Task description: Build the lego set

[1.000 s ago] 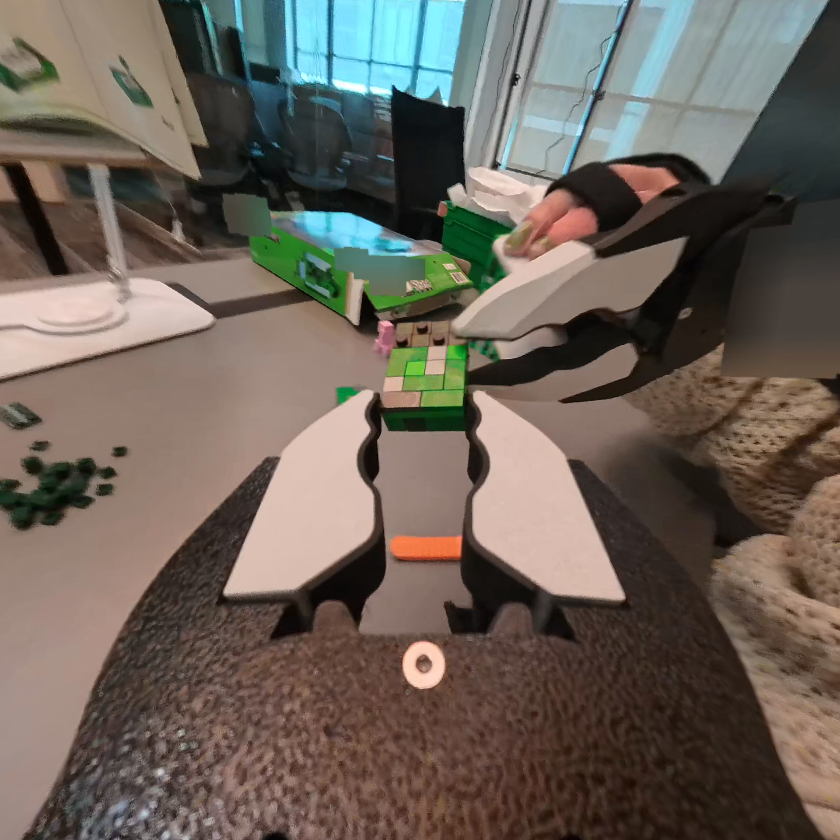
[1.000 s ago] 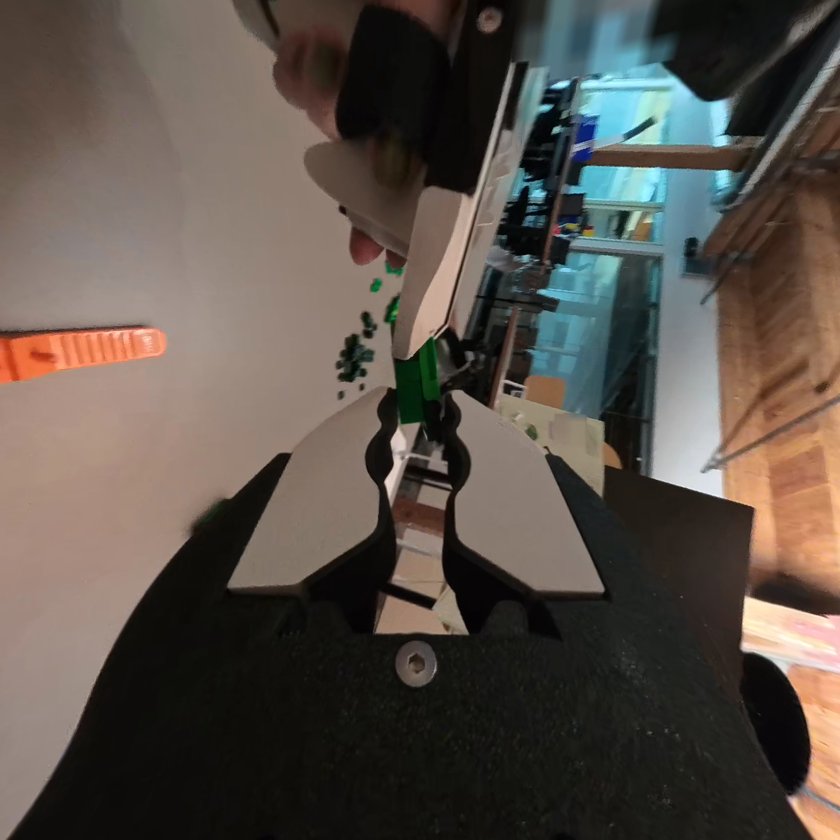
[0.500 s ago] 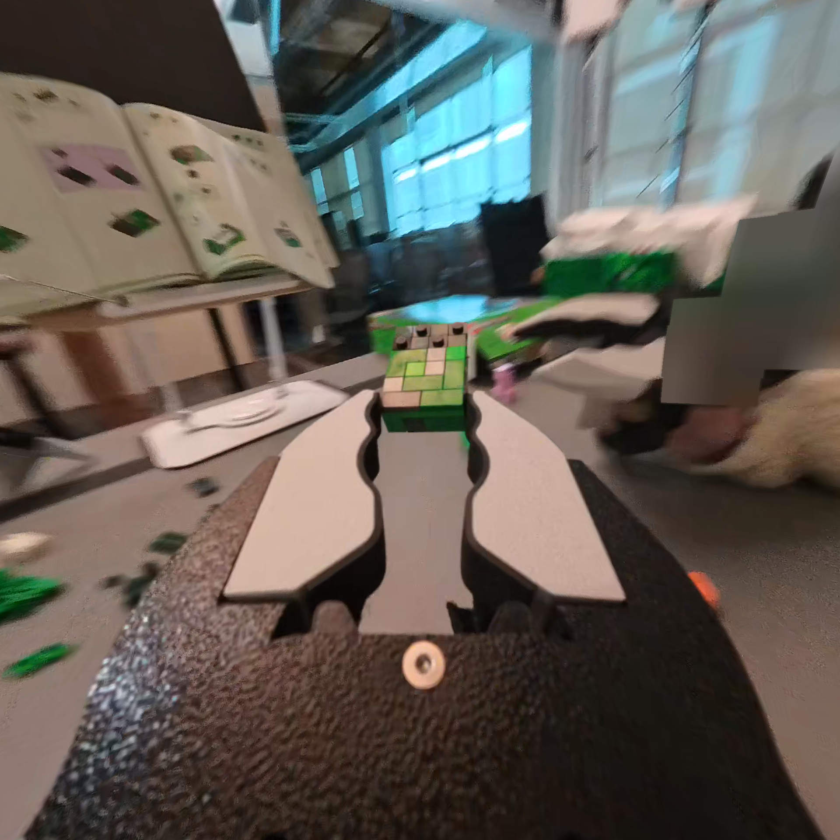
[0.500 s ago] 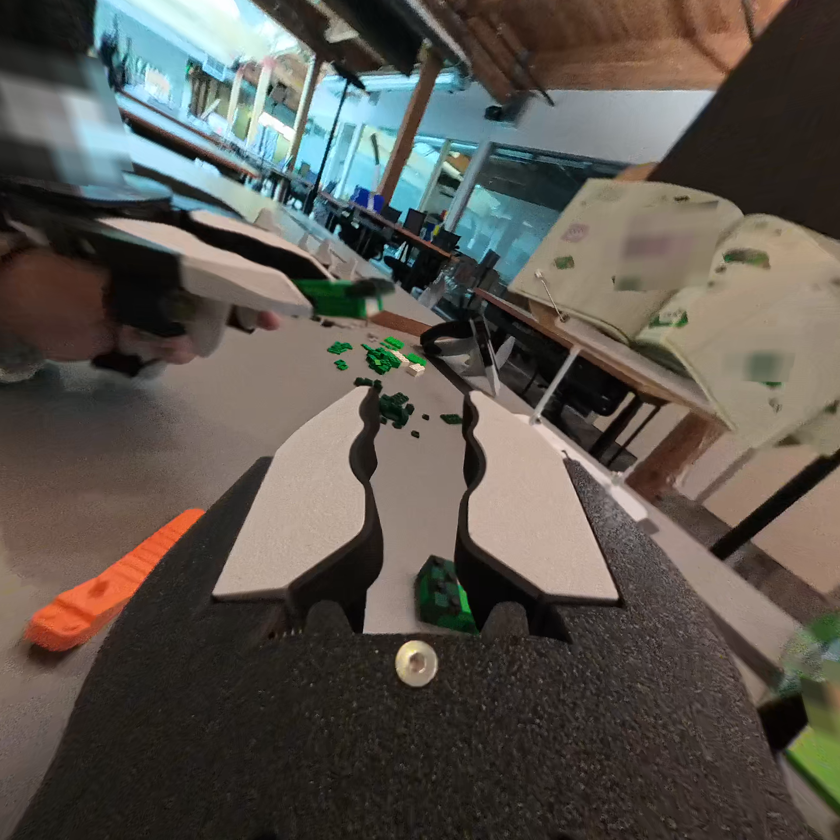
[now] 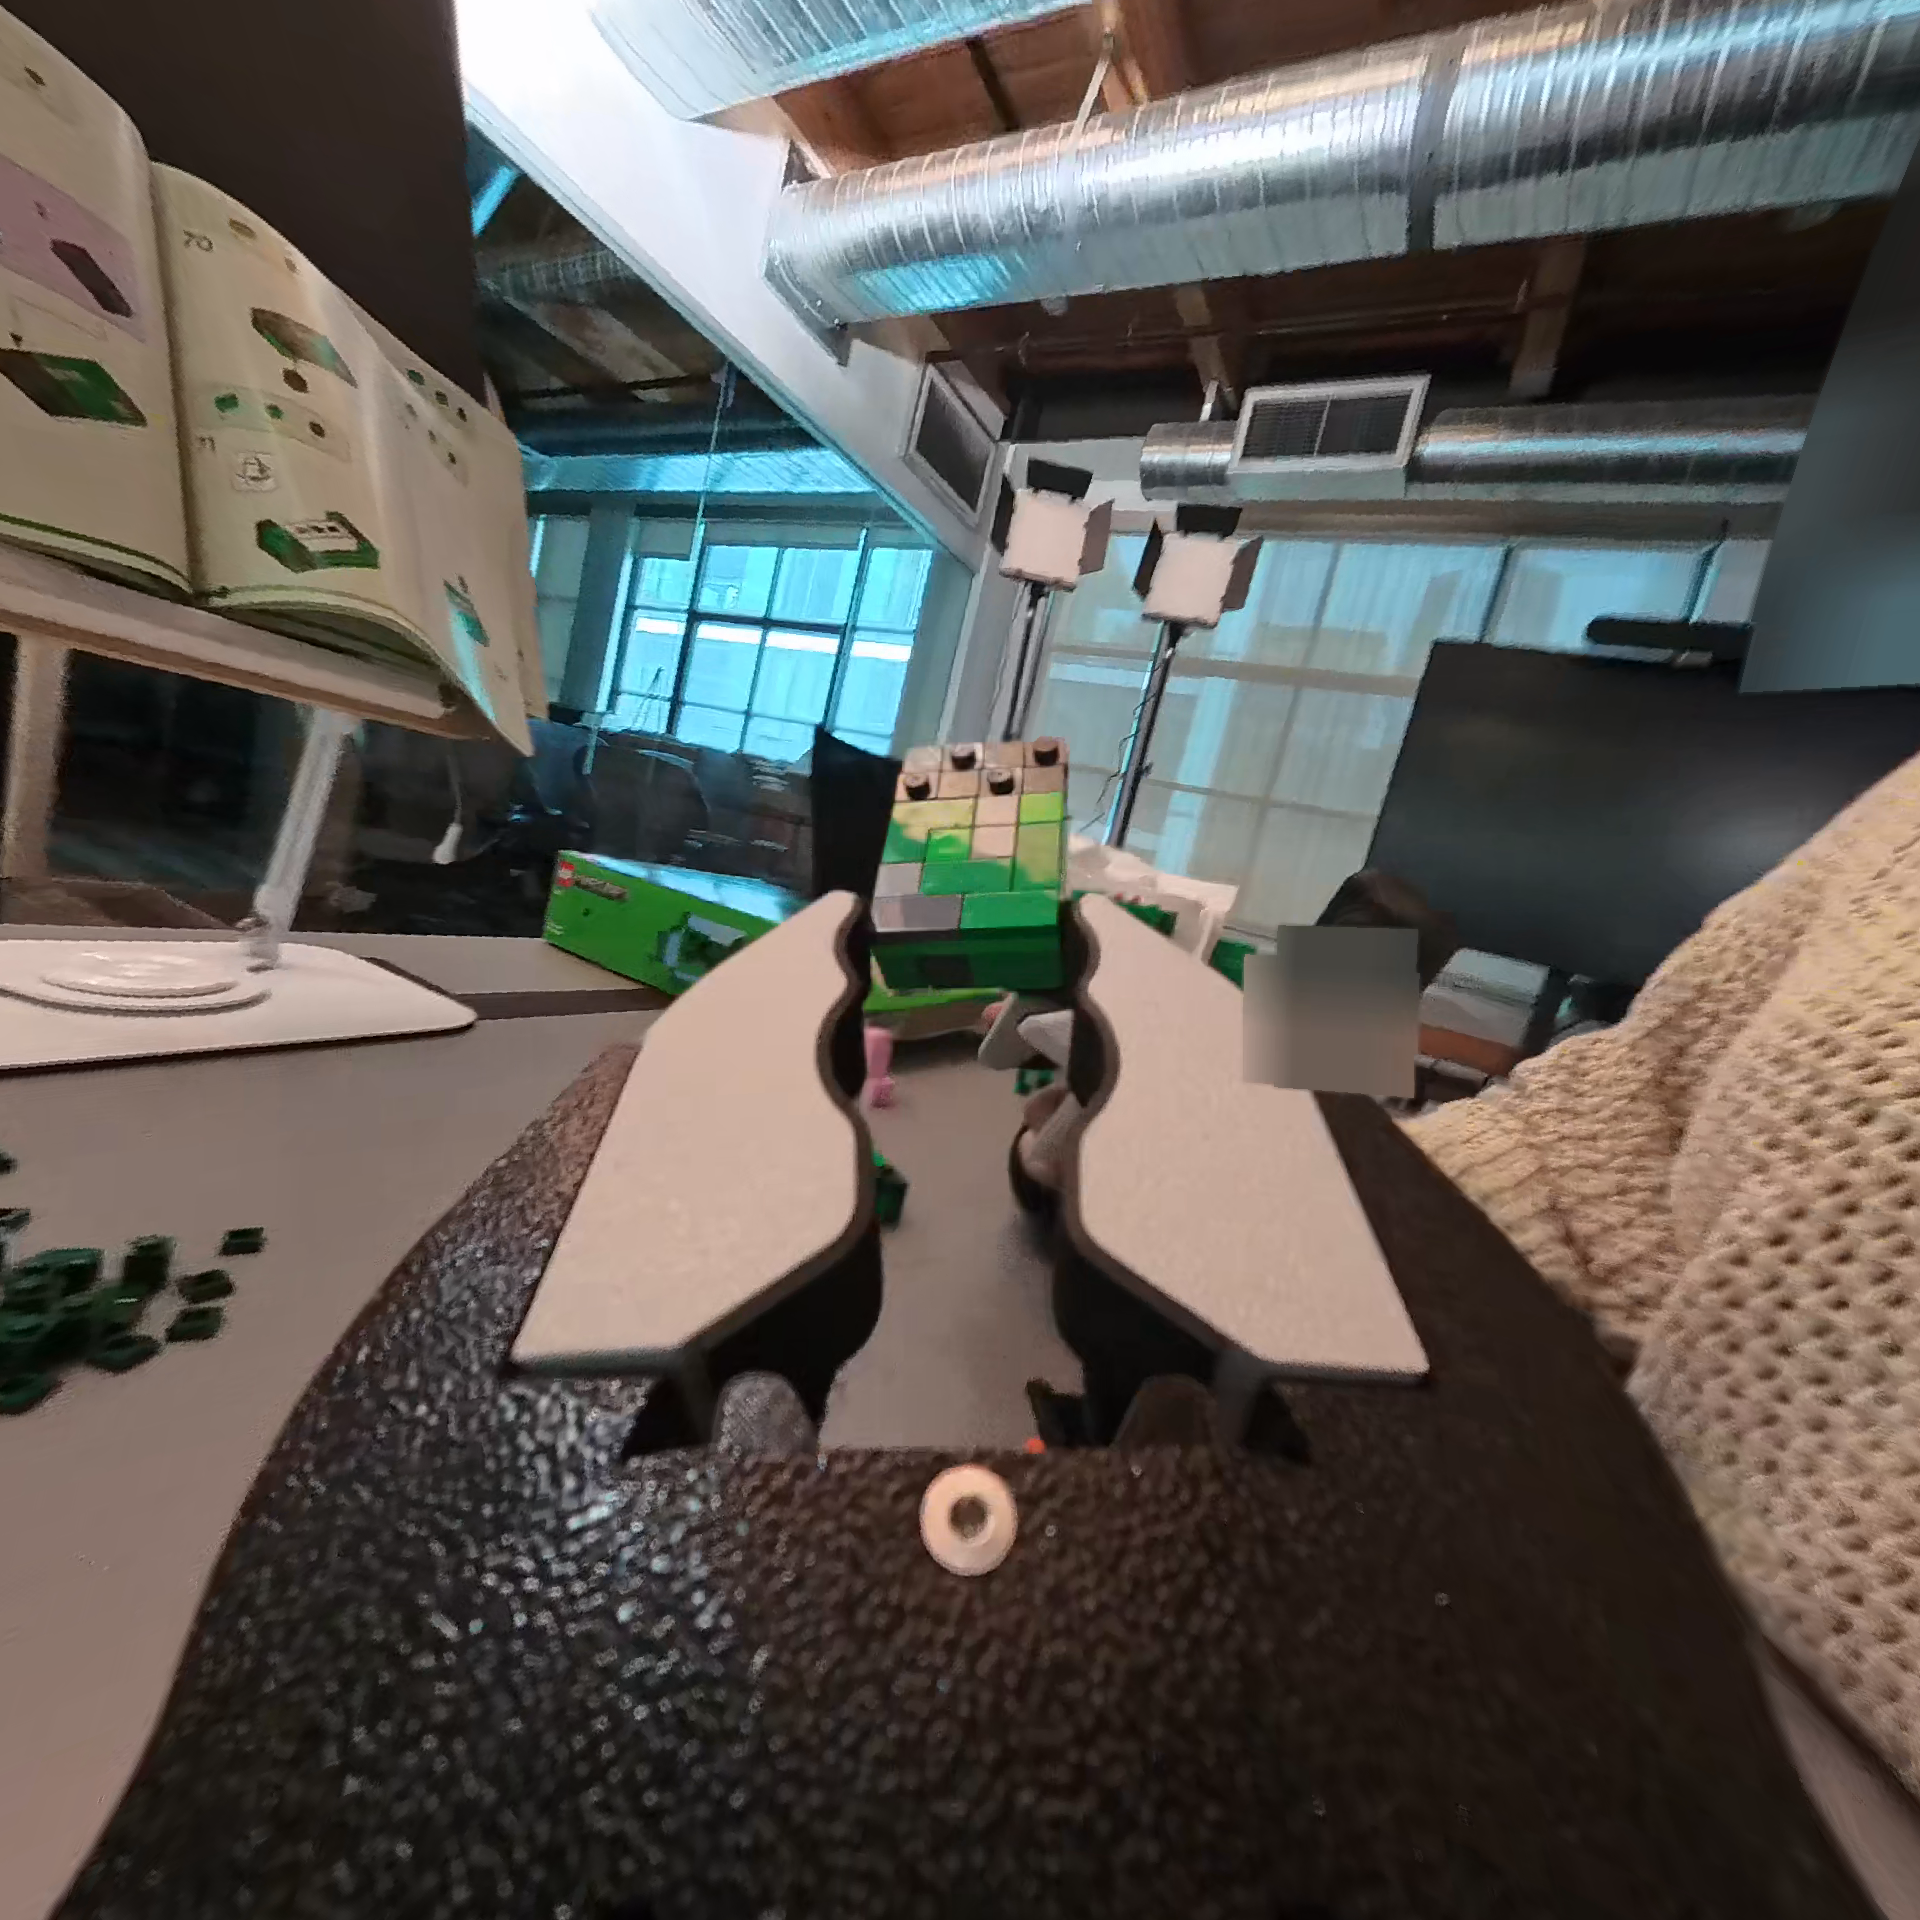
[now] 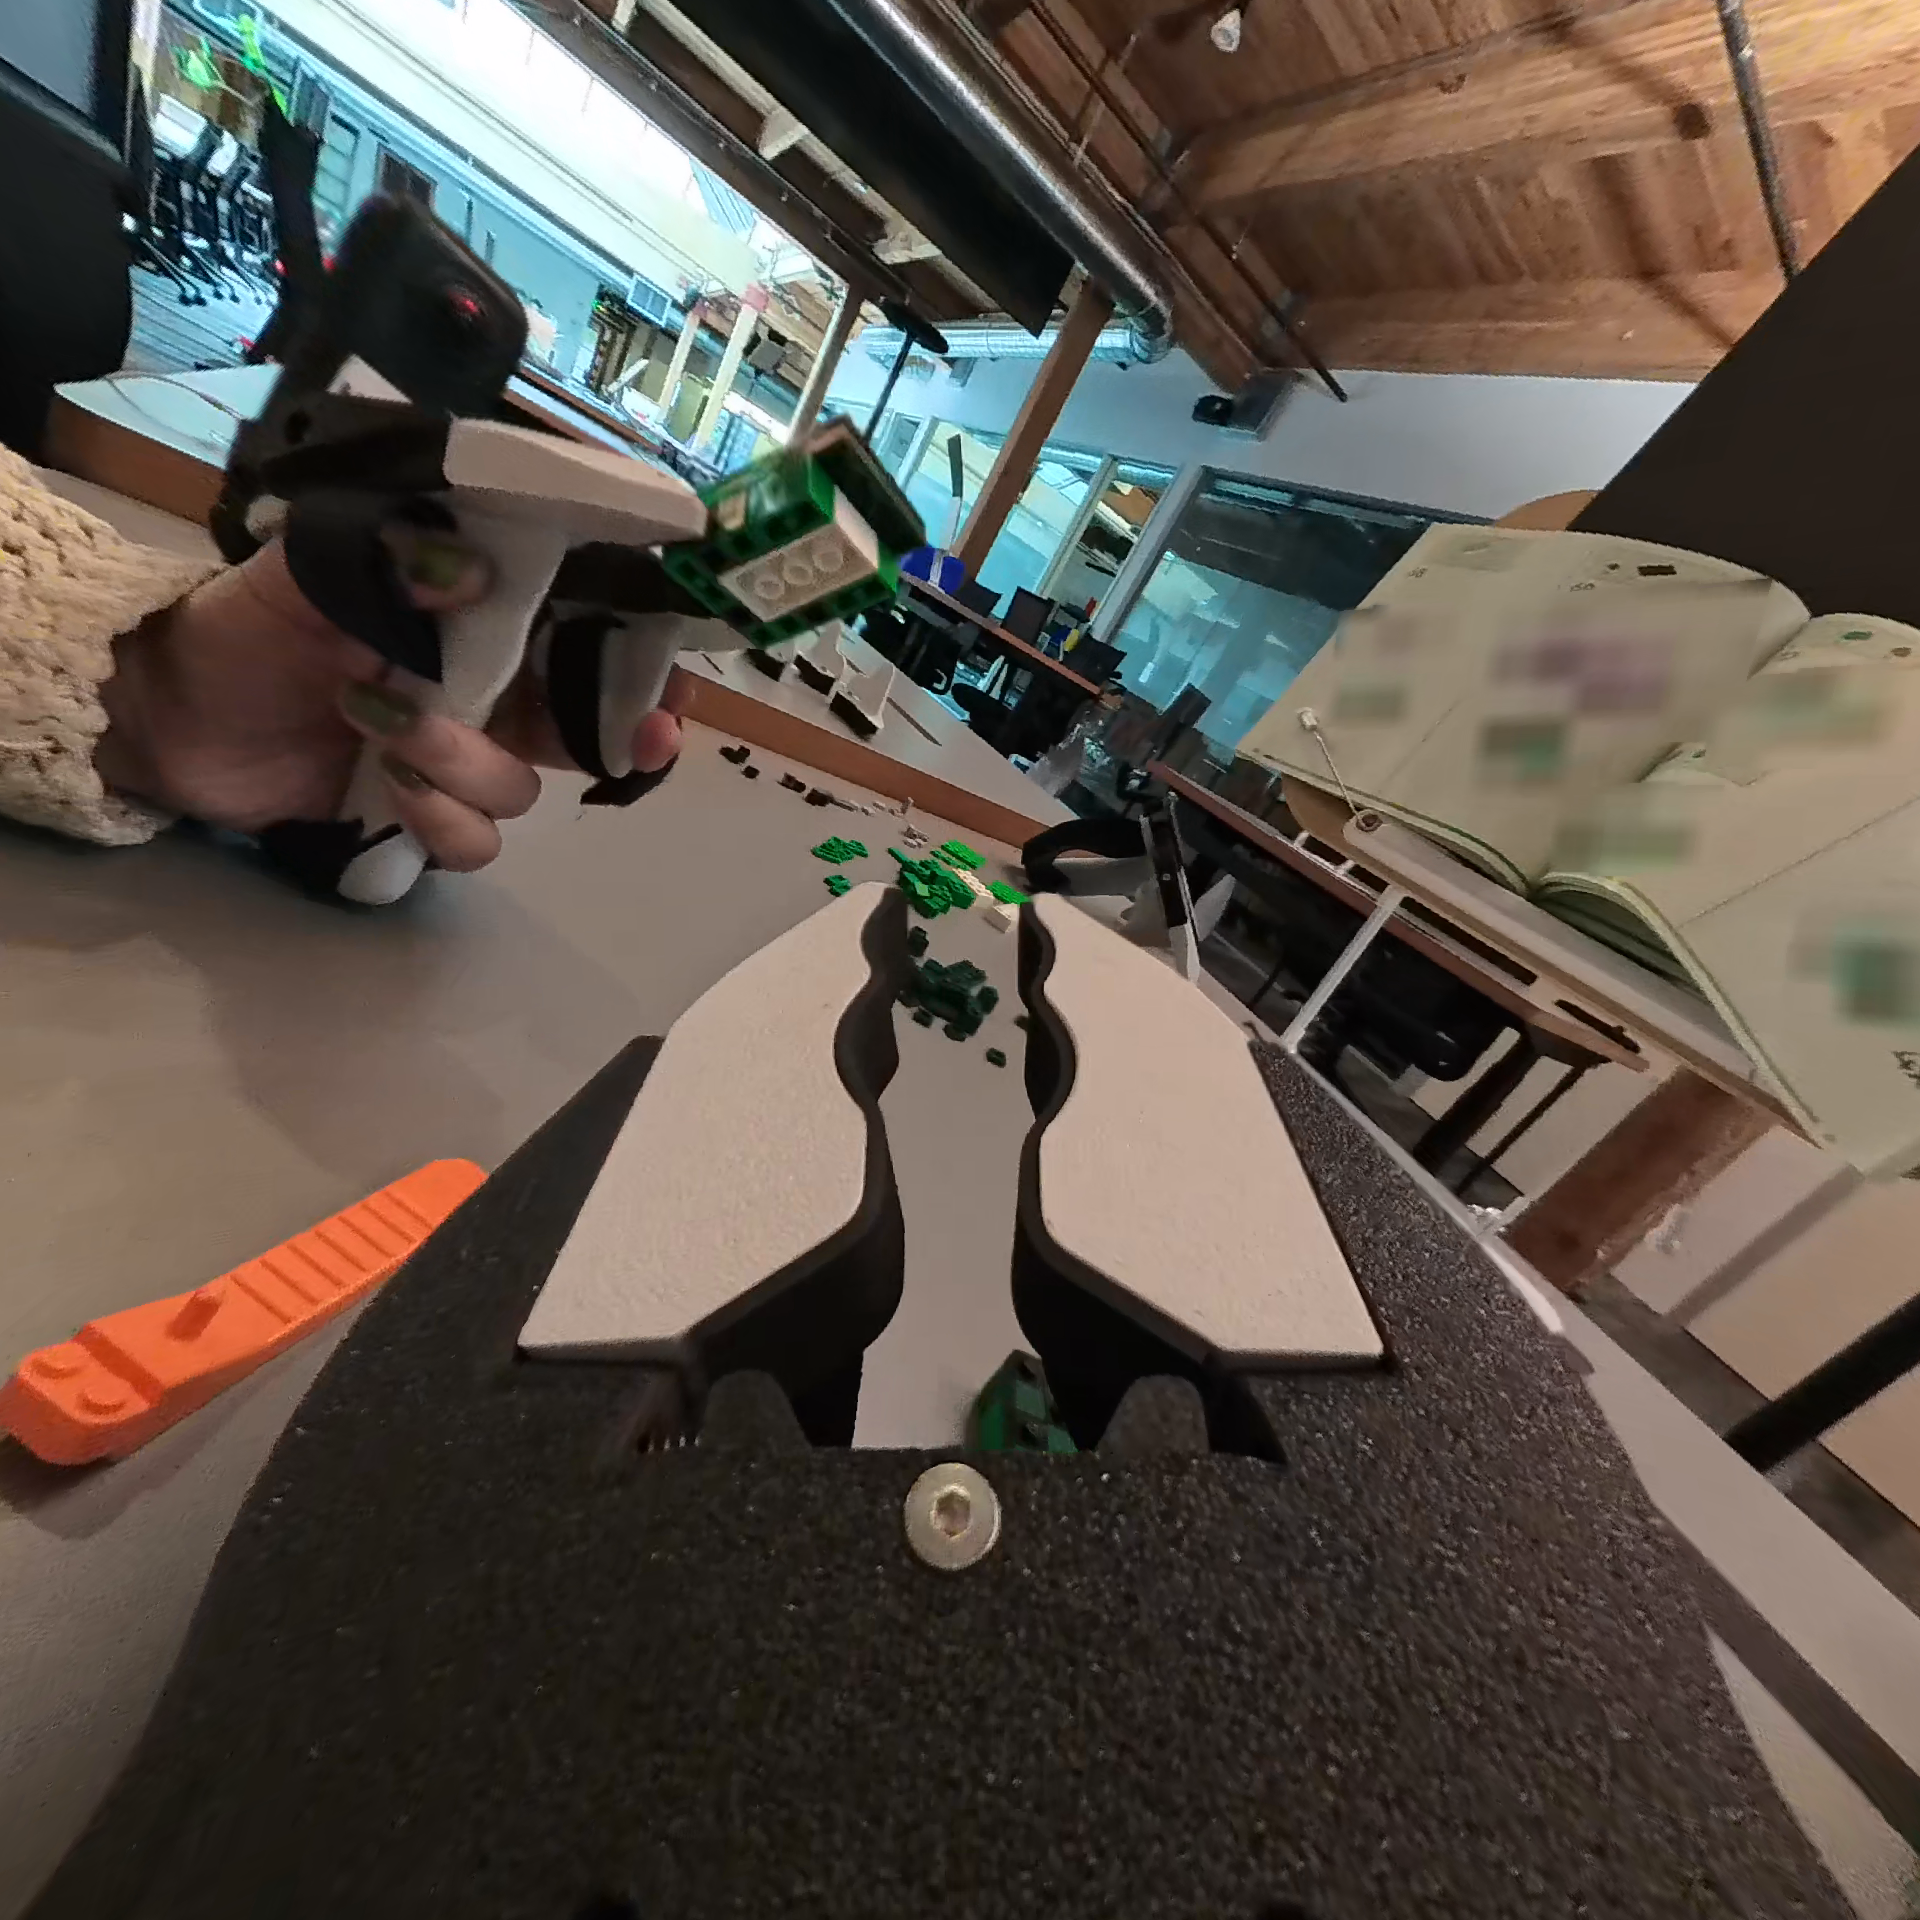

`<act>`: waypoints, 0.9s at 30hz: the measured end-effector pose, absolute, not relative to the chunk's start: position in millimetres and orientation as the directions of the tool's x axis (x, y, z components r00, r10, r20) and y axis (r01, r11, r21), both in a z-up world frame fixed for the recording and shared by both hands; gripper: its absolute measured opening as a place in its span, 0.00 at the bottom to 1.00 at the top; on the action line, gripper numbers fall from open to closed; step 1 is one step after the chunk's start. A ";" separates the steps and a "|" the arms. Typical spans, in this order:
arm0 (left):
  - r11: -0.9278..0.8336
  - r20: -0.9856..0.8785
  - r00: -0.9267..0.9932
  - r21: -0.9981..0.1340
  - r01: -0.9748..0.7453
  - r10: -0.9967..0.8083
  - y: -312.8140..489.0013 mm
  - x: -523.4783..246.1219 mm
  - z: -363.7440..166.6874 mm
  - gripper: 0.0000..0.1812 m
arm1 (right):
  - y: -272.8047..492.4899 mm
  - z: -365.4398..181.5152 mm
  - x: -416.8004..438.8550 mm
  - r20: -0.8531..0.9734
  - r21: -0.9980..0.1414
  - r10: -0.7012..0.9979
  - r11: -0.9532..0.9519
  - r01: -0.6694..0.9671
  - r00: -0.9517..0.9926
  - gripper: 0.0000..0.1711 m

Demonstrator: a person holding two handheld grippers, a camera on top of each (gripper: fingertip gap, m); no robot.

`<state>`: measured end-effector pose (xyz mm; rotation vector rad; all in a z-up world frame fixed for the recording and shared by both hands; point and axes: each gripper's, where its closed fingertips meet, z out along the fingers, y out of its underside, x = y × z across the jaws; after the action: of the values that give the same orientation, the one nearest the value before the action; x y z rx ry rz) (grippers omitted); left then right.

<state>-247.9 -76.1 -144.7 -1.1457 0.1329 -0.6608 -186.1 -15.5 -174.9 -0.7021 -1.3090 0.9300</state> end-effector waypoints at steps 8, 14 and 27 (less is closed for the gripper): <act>0.262 0.328 0.441 -0.468 0.844 -0.836 -126.0 -286.5 -103.0 0.20 | -6.8 -175.7 -186.9 0.410 -0.900 0.912 0.406 -0.158 0.005 0.11; 0.201 0.339 0.365 -0.432 0.879 -0.867 -119.0 -291.8 -105.3 0.20 | -10.2 -178.2 -187.6 0.426 -0.895 0.905 0.419 -0.151 -0.012 0.10; 0.344 0.198 0.915 -0.882 0.323 -0.351 -71.3 -272.8 -145.4 0.20 | -7.7 -183.0 -191.2 0.452 -0.886 0.892 0.450 -0.112 0.006 0.06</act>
<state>-272.8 -71.3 -145.4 -1.1383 0.0282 -0.4373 -191.2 -7.7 -183.0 -0.7728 -1.3293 0.9234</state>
